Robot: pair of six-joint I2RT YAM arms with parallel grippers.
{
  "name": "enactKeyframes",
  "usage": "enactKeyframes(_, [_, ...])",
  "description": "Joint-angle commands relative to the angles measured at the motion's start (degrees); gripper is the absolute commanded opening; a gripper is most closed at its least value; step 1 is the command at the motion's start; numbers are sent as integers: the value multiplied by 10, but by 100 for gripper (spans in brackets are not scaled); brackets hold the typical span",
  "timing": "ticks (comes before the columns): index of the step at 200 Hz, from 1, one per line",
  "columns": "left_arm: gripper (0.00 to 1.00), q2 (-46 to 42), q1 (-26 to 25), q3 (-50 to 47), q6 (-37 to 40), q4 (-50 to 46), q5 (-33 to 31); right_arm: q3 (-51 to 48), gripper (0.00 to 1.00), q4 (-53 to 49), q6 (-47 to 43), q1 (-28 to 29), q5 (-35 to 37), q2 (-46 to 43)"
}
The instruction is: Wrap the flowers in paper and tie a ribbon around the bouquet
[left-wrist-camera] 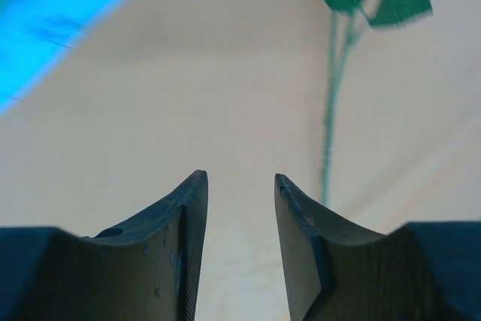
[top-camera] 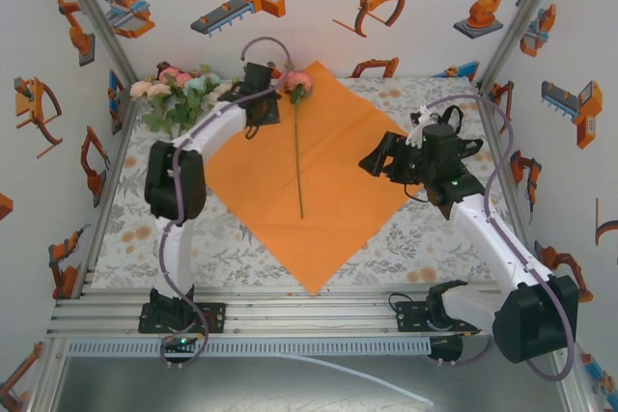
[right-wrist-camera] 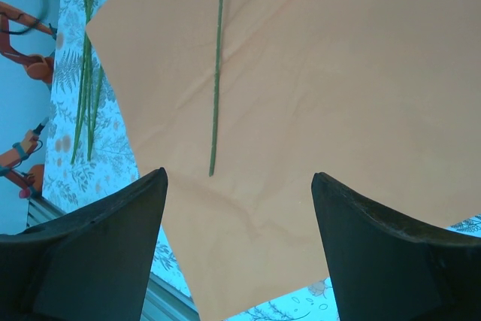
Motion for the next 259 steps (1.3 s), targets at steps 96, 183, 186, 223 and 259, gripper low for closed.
enactKeyframes(96, [42, 9, 219, -10, 214, -122, -50, -12, 71, 24, -10, 0, -9, 9])
enactKeyframes(183, [43, 109, 226, 58, 230, -147, 17, -9, 71, 6, -20, 0, -1, -2])
enactKeyframes(186, [43, 112, 226, 61, 230, -150, 12, -9, 71, 4, -20, -1, 0, -3])
enactKeyframes(223, [36, 134, 230, 77, 234, -152, -4, -7, 71, -2, -19, 0, 4, -6])
enactKeyframes(259, [15, 125, 230, 81, 234, -155, -3, -2, 71, -7, -18, -1, 4, -6])
